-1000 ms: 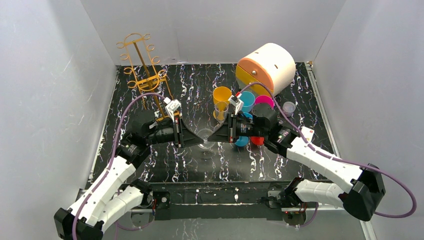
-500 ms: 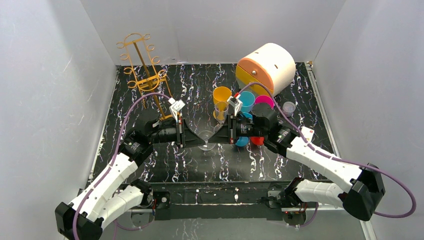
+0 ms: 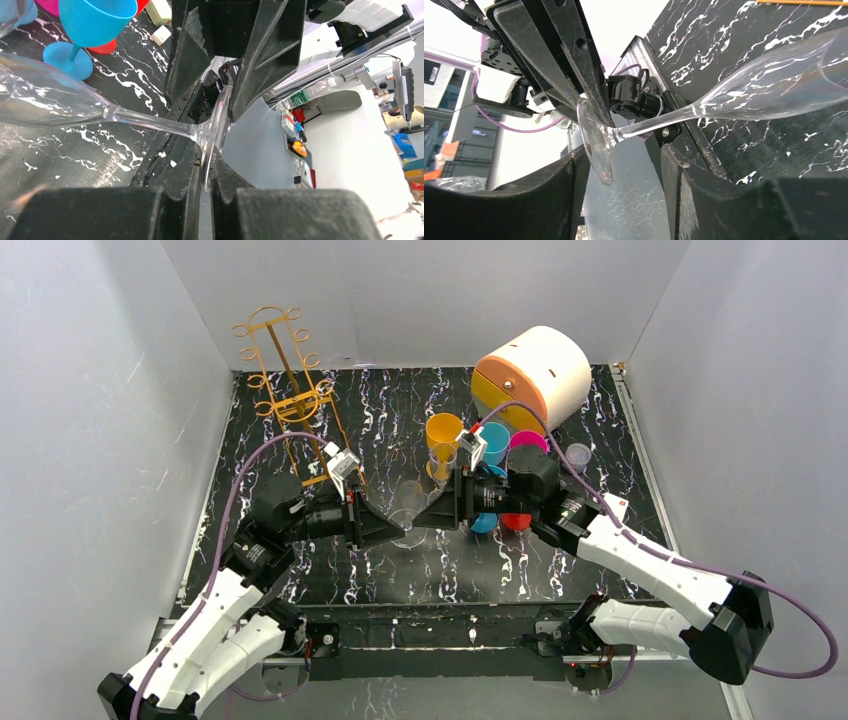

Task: Take the wine glass off the wine glass rack
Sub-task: Place the wine glass at the center of the board.

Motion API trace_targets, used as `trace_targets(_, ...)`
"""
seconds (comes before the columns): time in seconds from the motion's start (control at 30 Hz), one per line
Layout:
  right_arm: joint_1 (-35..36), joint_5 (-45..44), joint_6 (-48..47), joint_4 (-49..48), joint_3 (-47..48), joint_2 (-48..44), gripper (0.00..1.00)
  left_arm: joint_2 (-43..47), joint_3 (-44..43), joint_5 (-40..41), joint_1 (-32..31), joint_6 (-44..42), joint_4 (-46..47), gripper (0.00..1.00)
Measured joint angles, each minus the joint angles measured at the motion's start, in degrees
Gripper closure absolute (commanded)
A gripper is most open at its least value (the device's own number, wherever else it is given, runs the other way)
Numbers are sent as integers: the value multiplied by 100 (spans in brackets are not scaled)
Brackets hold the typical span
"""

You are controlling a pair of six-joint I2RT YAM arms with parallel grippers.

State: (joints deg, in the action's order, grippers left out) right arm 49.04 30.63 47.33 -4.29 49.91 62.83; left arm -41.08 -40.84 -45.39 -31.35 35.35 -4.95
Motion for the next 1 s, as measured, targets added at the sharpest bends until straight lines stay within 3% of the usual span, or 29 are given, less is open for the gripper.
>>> trace_targets(0.33, 15, -1366, -605, 863, 459, -623, 18, 417, 181, -393, -2, -916, -28, 100)
trace_targets(0.57, -177, -2114, -1016, 1731, 1043, -533, 15, 717, 179, -949, -2, -1790, 15, 100)
trace_targets(0.83, -1598, -555, -1307, 2149, 1585, 101, 14, 837, 179, -1451, -2, -2839, -4, 100)
trace_targets(1.0, -1908, 457, -1300, 2157, 1598, 332, 15, 1080, 177, -1827, -2, -3250, 11, 100)
